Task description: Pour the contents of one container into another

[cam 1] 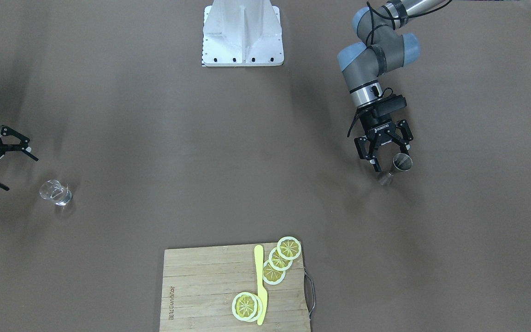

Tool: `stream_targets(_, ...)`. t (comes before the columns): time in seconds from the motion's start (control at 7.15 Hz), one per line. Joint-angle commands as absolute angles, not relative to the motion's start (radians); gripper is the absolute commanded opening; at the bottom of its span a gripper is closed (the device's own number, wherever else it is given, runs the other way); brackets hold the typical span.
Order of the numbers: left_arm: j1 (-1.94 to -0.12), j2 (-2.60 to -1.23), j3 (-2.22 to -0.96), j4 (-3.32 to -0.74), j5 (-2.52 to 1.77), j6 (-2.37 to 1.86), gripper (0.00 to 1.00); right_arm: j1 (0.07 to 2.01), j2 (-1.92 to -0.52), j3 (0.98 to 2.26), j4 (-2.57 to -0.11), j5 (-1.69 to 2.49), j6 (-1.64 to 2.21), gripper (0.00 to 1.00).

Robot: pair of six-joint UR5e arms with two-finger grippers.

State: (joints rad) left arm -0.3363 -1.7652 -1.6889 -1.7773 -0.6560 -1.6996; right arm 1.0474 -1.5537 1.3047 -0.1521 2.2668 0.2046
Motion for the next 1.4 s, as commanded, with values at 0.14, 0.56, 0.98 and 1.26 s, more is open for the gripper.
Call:
stream_targets(0.14,-0.339,-1.773,-1.669,-1.778,-0.655,-1.703,0.89,1.045,-1.545,1.307,-0.138,2.275,0.183,1.0)
stream_targets(0.56,-0.337,-1.785,-1.648,-1.778,-0.551,-1.761,0.88,1.045,-1.528,1.324,-0.143,2.267,0.183,1.0)
stream_targets(0.98,-0.337,-1.824,-1.597,-1.778,-0.549,-1.799,0.88,1.049,-1.499,1.327,-0.143,2.211,0.176,1.0)
stream_targets(1.26,-0.336,-1.821,-1.58,-1.776,-0.549,-1.87,0.83,1.039,-1.471,1.316,-0.141,2.165,0.176,1.0)
